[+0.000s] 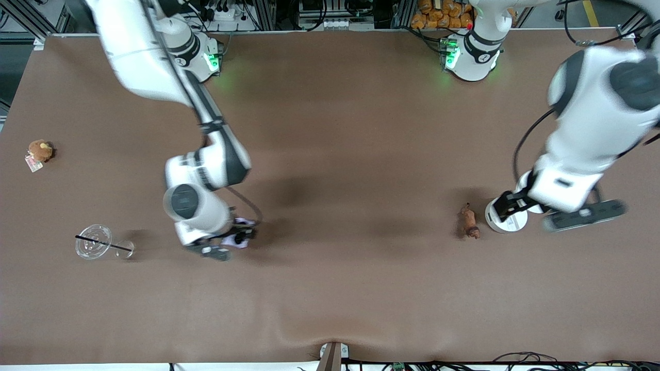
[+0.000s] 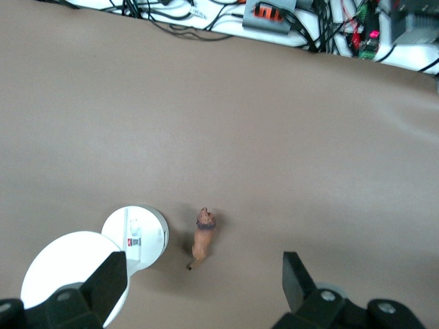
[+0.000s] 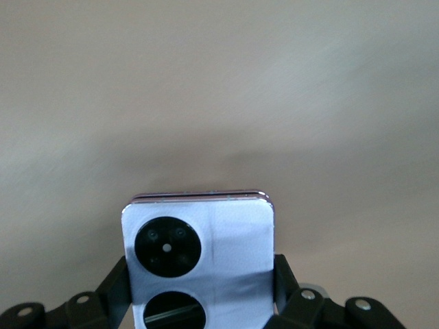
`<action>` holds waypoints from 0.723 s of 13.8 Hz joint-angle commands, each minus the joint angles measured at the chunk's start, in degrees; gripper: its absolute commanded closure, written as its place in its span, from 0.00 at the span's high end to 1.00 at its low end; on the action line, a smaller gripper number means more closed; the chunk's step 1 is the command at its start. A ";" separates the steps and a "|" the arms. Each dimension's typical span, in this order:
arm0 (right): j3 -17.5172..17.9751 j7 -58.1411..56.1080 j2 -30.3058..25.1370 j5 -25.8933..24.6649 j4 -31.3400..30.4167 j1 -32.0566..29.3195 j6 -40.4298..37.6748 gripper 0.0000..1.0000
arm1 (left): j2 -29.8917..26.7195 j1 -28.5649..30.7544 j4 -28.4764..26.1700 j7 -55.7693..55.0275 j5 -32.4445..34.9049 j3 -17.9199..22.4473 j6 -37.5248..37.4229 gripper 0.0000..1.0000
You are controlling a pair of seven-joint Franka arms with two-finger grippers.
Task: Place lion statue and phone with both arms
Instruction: 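Carry the phone toward the glass cup while the left gripper withdraws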
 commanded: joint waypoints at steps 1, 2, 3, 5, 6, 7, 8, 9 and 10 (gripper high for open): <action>1.29 -5.59 -3.56 0.06 -3.74 -5.81 -1.84 0.00 | -6.40 4.92 -1.06 7.50 -7.47 -0.54 -3.08 1.00; 1.29 -7.61 -3.92 0.06 -5.58 -7.48 -1.32 0.00 | -8.16 6.32 -1.06 7.95 -9.50 -0.45 -4.66 1.00; 1.29 -8.85 -4.01 0.15 -6.82 -8.63 -1.14 0.00 | -9.31 7.38 -0.97 8.05 -10.39 -0.54 -6.85 1.00; 1.21 -9.56 -4.01 0.06 -9.37 -9.61 -0.52 0.00 | -12.47 7.83 -1.23 10.15 -10.66 -0.19 -11.16 1.00; 1.29 -11.04 -4.01 0.06 -11.21 -10.74 1.22 0.00 | -14.05 8.09 -1.49 10.24 -10.75 -0.19 -13.27 1.00; 1.29 -13.23 -4.18 0.15 -13.31 -11.54 3.76 0.00 | -15.46 8.01 -1.50 10.50 -10.75 -0.19 -15.29 1.00; 1.29 -14.73 -4.53 0.15 -14.90 -12.24 5.79 0.00 | -16.00 8.09 -1.24 11.20 -10.66 -0.10 -16.09 1.00; 1.29 -16.40 -4.54 0.15 -15.61 -13.12 6.50 0.00 | -16.00 8.27 -1.23 12.78 -10.75 0.51 -16.19 1.00; 1.29 -17.98 -4.54 0.15 -15.71 -14.08 6.51 0.00 | -16.00 8.45 -1.32 14.27 -10.75 0.78 -16.27 1.00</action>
